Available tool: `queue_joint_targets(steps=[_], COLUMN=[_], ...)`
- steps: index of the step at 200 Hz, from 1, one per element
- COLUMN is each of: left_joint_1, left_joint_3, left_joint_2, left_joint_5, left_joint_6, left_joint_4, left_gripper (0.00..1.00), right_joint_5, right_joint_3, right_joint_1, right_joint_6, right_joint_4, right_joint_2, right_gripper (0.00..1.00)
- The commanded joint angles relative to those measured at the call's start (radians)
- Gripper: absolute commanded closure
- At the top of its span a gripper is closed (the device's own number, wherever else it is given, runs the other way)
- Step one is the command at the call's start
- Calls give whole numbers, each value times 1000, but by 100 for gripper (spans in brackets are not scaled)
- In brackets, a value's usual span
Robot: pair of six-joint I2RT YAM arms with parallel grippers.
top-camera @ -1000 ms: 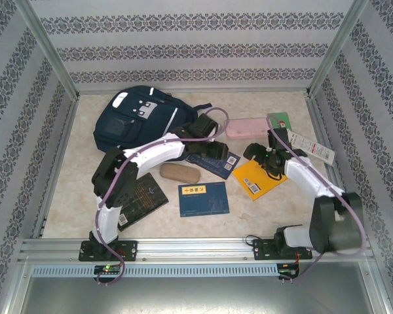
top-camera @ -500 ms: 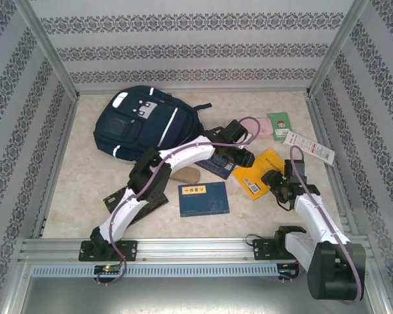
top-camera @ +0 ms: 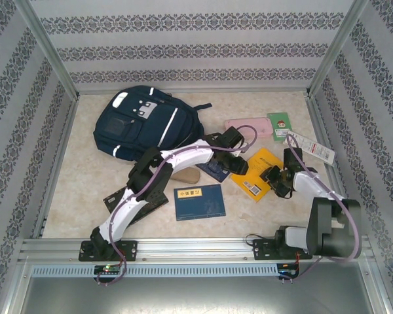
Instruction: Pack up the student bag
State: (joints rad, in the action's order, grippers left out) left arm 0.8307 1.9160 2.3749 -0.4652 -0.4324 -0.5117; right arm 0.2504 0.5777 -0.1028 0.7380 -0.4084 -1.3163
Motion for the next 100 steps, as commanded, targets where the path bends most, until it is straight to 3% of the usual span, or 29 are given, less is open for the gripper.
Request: queue_joint_targets(steps=[1, 100], left_joint_1=[25, -5], left_joint_3=[-60, 187], left_joint_2=[-46, 96], left_joint_5=[-19, 90], left_joint_6=[-28, -10], left_joint_4=[-15, -142], left_gripper=[57, 57], right_joint_5=[87, 36], right_joint_3=[71, 5], right_joint_1=[8, 2], right_joint_6=[-81, -101], right_joint_4=[175, 128], right_joint_2=[-56, -6], right_gripper=[40, 36])
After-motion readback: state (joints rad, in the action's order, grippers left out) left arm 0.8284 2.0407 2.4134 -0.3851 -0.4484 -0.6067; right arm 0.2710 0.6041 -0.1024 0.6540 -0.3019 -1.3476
